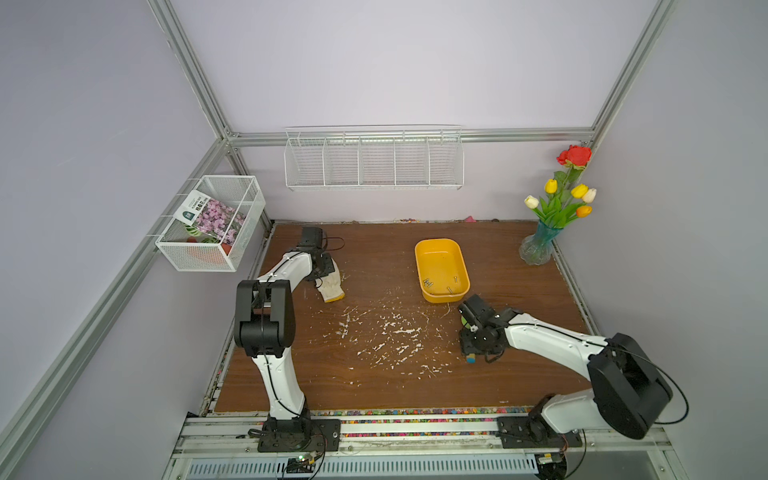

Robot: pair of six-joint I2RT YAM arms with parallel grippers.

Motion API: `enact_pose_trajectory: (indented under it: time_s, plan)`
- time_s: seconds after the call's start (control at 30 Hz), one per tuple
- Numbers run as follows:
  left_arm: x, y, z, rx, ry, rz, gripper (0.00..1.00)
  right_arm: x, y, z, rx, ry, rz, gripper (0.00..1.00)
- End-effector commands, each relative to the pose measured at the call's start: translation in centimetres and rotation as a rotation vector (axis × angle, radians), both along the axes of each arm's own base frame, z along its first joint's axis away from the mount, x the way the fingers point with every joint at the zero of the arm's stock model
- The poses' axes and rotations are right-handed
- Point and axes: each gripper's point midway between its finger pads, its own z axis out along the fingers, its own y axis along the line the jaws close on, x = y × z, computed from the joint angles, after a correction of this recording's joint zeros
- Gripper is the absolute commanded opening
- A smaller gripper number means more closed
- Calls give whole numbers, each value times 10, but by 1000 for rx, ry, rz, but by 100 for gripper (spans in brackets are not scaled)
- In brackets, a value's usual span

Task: Take out the screws from the storage box
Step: Place the distractor at the center of the board.

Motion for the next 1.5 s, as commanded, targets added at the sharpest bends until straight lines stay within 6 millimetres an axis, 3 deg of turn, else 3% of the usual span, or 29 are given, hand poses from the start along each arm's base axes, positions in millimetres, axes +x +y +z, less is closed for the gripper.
enact_pose_trajectory:
  time_s: [0.0, 0.03, 0.13, 0.2, 0.3, 0.47, 0.7, 0.93, 1.07, 1.13, 1.23, 1.47]
  plan:
    - [-4, -2, 6, 0, -5, -9, 28, -6, -12, 0, -46, 2, -23, 48]
    - [-5, -2, 12, -2, -17, -3, 36, -8, -16, 0, -66, 4, -25, 43]
    - [-6, -6, 35, -36, -88, -3, 44, -10, -22, -3, -102, 19, -28, 34]
    - [-8, -13, 49, -63, -121, -9, 48, -10, -27, -3, -127, 19, -48, 24]
    - [-14, -37, 59, -124, -148, -37, 50, -3, -37, 9, -176, -18, -63, 20]
    - [-31, -97, 65, -207, -150, -87, 49, 14, -67, 31, -168, -56, -128, 16]
    - [-54, -196, 73, -441, -144, -230, 55, 49, -127, 38, -140, -77, -277, 13]
    - [-60, -247, 78, -566, -135, -288, 57, 85, -170, 28, -154, -43, -370, 12]
    - [-65, -268, 84, -614, -143, -313, 60, 104, -174, 23, -160, -29, -347, 12]
    - [-66, -277, 81, -664, -124, -317, 68, 110, -178, 19, -186, -15, -319, 13]
    - [-67, -285, 81, -686, -126, -322, 68, 117, -183, 13, -220, 12, -281, 14]
    - [-73, -305, 75, -700, -93, -350, 69, 122, -187, 8, -223, 20, -287, 41]
